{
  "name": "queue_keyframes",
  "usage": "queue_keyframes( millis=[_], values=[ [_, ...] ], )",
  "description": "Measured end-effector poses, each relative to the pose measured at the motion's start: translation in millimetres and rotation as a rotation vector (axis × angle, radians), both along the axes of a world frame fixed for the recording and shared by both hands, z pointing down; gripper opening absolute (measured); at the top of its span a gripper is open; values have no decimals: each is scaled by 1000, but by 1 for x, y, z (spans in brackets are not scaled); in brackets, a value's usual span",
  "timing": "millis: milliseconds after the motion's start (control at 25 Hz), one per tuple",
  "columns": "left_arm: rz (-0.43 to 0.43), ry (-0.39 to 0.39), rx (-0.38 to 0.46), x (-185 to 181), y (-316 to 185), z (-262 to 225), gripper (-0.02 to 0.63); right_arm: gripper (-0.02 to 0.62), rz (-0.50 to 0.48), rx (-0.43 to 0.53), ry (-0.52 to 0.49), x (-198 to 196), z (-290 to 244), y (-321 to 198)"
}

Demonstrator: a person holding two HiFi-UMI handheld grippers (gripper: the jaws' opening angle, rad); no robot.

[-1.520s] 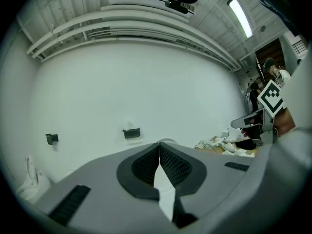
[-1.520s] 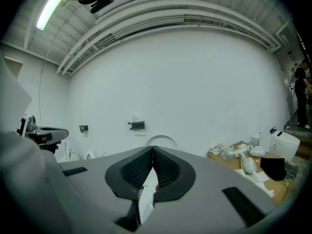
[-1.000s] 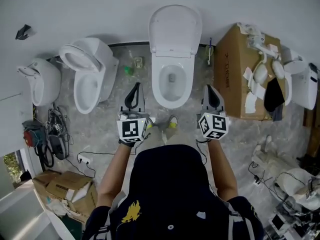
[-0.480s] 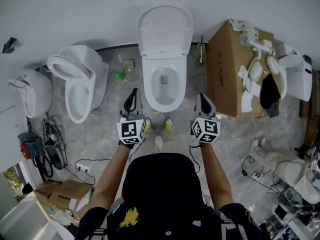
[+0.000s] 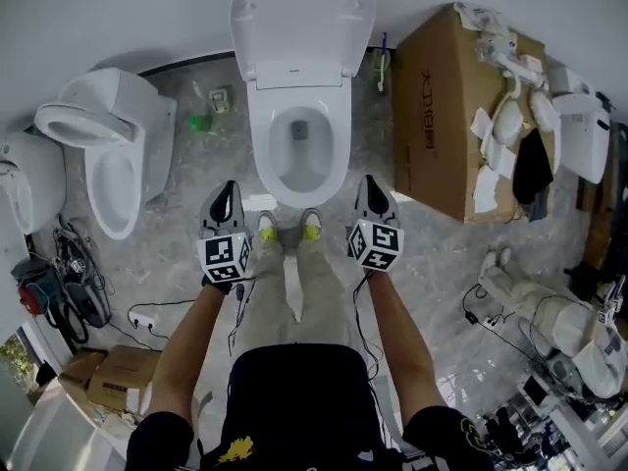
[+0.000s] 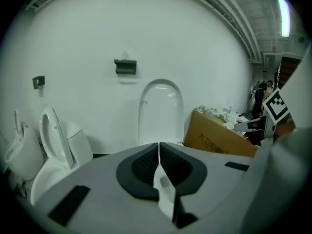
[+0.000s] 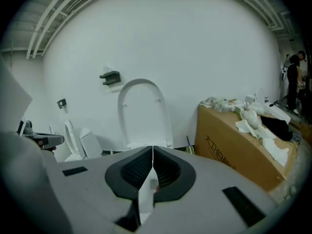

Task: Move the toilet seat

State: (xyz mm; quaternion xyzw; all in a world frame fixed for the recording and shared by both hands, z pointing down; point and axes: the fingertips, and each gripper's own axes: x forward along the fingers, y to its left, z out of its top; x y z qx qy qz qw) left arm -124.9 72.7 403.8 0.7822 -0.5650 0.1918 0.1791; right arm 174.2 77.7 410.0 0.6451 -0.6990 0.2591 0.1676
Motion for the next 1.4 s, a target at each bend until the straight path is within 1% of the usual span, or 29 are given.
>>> queue_keyframes(
  millis=[160, 320, 360, 440, 560, 640, 680, 720, 760, 800, 840, 920, 1080, 1240, 1400],
  values=[
    [18, -4, -87, 5, 8, 63, 21, 29, 31, -79, -8, -2, 66, 7],
    [48, -34, -124, 11, 13, 117, 21, 29, 53, -136, -27, -6, 115, 18],
    [44, -30, -134, 12, 11, 129, 21, 31, 53, -143, -26, -6, 126, 19],
    [18, 11, -166, 13, 9, 150, 23, 31, 51, -153, -20, -7, 146, 19],
    [-19, 87, -229, 18, 8, 181, 78, 40, 49, -168, -6, -7, 177, 14],
    [-20, 100, -261, 23, 12, 204, 94, 98, 57, -190, -7, -8, 201, 11],
    [-17, 106, -282, 26, 14, 217, 113, 118, 63, -203, -10, -8, 213, 11],
    [-15, 116, -310, 29, 17, 230, 153, 135, 69, -216, -12, -8, 224, 11],
    [-14, 131, -343, 32, 20, 245, 209, 154, 73, -231, -14, -9, 236, 12],
    [-15, 148, -377, 34, 22, 258, 287, 172, 75, -248, -16, -9, 248, 12],
    [-18, 160, -407, 37, 24, 271, 324, 196, 74, -266, -19, -9, 259, 13],
    [-27, 171, -449, 41, 27, 293, 341, 234, 74, -298, -19, -6, 282, 16],
    [-36, 180, -494, 46, 26, 327, 359, 277, 95, -355, -8, 3, 323, 24],
    [-61, 192, -549, 45, 29, 358, 373, 284, 105, -442, -12, 1, 362, 38],
    [-81, 154, -597, 47, 29, 385, 376, 288, 93, -479, -10, -1, 383, 35]
  ],
)
